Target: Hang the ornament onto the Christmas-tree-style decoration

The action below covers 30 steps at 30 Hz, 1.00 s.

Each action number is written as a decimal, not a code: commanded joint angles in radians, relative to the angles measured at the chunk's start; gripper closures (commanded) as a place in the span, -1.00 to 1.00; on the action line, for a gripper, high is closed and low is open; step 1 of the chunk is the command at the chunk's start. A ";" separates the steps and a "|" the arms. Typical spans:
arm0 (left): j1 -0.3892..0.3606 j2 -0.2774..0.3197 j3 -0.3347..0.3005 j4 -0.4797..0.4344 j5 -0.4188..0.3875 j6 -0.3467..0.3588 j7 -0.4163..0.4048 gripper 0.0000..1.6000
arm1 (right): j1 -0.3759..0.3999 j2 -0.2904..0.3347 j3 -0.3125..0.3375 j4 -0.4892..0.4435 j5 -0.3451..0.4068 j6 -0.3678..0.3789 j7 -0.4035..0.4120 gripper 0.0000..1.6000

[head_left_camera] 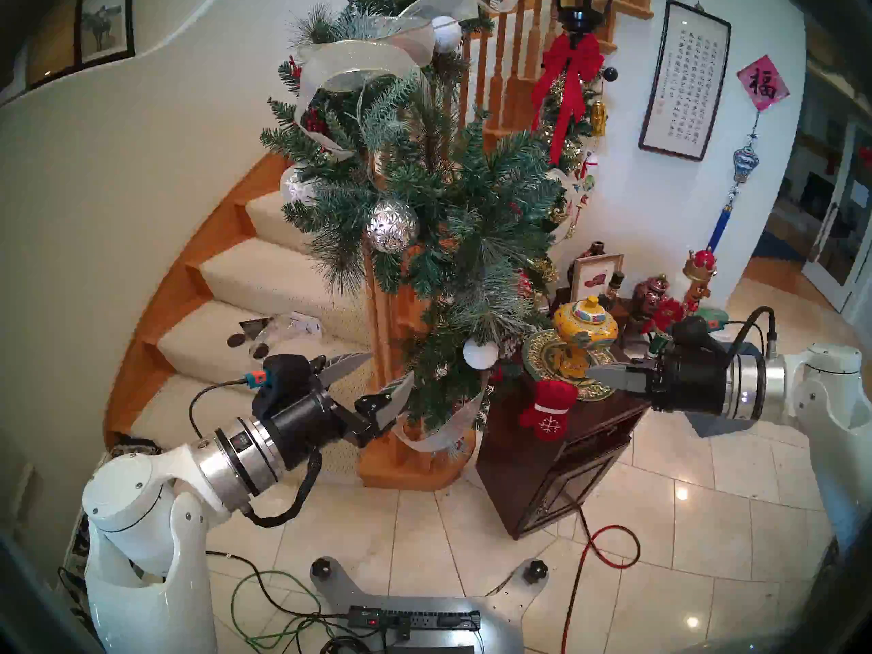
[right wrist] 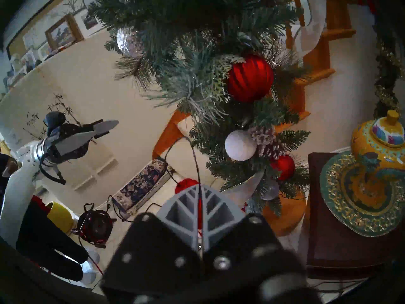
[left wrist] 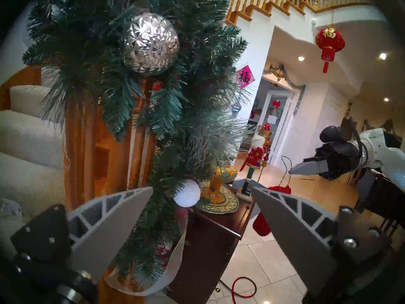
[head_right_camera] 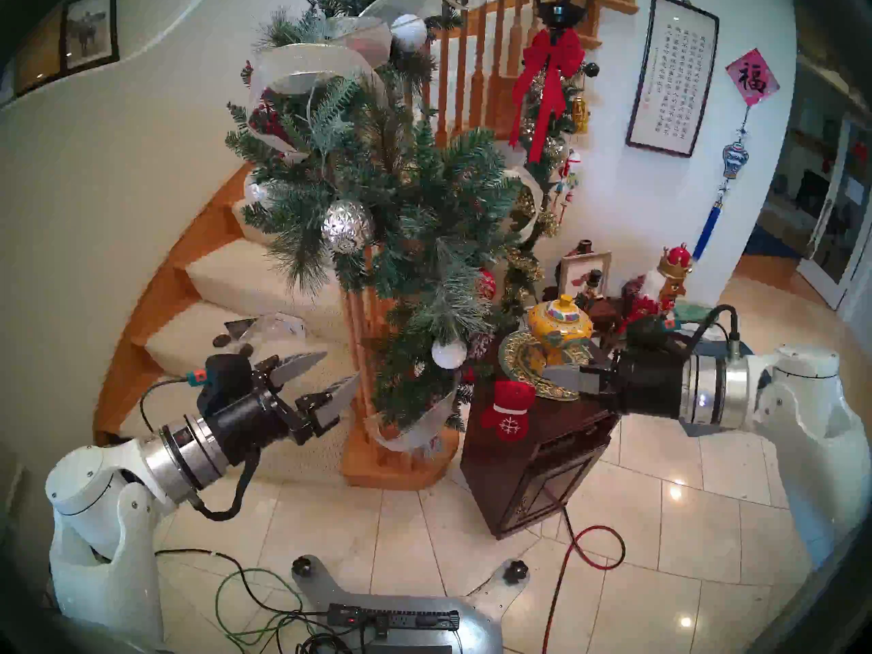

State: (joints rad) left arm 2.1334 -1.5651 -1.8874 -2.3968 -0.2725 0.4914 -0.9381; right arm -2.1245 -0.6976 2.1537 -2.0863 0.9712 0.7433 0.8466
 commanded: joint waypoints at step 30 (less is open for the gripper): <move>-0.090 0.114 0.122 0.141 0.092 -0.128 -0.120 -1.00 | -0.015 -0.004 0.050 -0.063 0.026 0.042 0.055 1.00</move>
State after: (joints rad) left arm 2.1073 -1.4542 -1.7972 -2.2789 -0.1921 0.3680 -1.0686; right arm -2.1622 -0.7236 2.2123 -2.1440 0.9917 0.7779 0.9093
